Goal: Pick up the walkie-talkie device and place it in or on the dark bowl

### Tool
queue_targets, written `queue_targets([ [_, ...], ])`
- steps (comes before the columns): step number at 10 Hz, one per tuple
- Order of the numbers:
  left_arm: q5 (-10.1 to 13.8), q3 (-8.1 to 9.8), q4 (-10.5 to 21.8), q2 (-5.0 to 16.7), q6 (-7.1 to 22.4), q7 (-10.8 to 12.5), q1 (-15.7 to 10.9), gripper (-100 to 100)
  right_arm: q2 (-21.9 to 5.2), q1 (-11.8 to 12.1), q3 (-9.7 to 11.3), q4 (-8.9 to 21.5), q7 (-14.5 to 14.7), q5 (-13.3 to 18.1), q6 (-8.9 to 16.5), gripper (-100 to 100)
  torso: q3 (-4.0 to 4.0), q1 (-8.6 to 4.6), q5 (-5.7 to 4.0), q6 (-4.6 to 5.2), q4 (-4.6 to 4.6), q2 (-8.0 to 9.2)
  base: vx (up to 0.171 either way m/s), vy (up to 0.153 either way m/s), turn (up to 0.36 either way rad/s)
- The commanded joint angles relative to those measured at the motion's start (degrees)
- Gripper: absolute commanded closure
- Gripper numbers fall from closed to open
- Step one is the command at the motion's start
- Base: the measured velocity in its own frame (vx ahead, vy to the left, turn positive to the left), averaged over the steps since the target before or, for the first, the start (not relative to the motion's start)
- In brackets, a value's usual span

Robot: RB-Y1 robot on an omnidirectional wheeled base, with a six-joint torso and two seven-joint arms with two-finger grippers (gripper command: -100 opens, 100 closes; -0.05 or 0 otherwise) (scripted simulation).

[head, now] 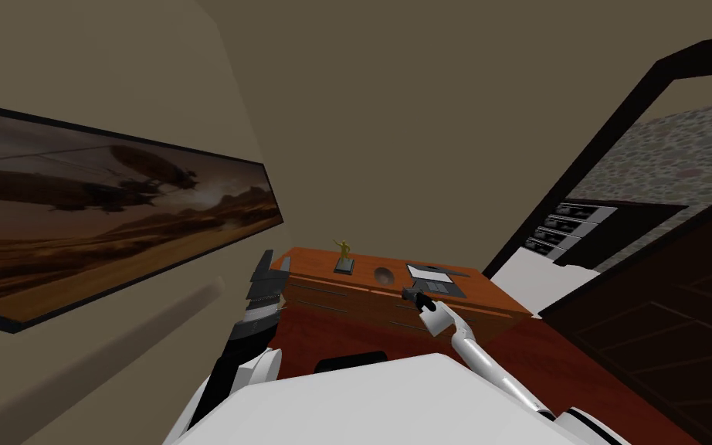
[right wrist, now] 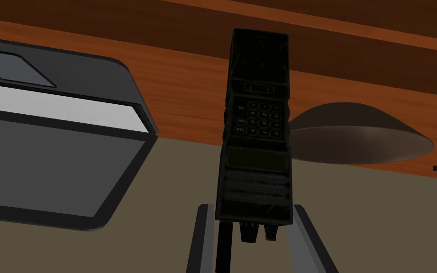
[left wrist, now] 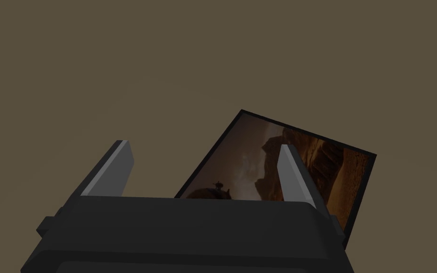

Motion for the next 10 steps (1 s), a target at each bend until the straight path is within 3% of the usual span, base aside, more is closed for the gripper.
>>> queue_targets([
  [1, 0.0, 0.0, 0.0, 0.0, 0.0, 0.0, 0.0, 0, -0.41, -0.23, -0.3, -1.23, 0.87, -0.75, 1.74, 100, 0.0, 0.0, 0.0, 0.0, 0.0, 0.0, -0.165, 0.153, -0.019],
  [4, 0.0, 0.0, 0.0, 0.0, 0.0, 0.0, 0.0, 0, -1.71, -0.56, -0.49, -3.94, 2.59, -2.16, 4.9, 100, 0.02, -0.03, 0.02, -0.02, 0.0, 0.05, -0.179, 0.129, -0.006],
  [6, 0.0, 0.01, 0.0, 0.01, 0.0, 0.0, 0.01, 0, -2.57, -0.73, -0.25, -5.72, 3.41, -2.68, 6.77, 100, -0.14, -0.16, 0.04, -0.05, -0.04, -0.28, -0.074, 0.074, 0.019],
  [8, 0.0, 0.01, 0.0, 0.02, 0.0, 0.0, 0.02, 0, -3.27, -1.43, 0.35, -7.71, 3.5, -3.41, 9.33, 100, -0.4, -0.41, 0.01, -0.12, -0.1, -0.76, 0.072, 0.005, 0.052],
  [10, 0.0, 0.02, 0.0, 0.02, -0.01, 0.0, 0.04, 0, -3.4, -2.06, 0.66, -8.7, 3.3, -3.98, 10.73, 100, -0.81, -0.57, -0.05, -0.19, -0.24, -1.5, 0.225, -0.012, 0.047],
])
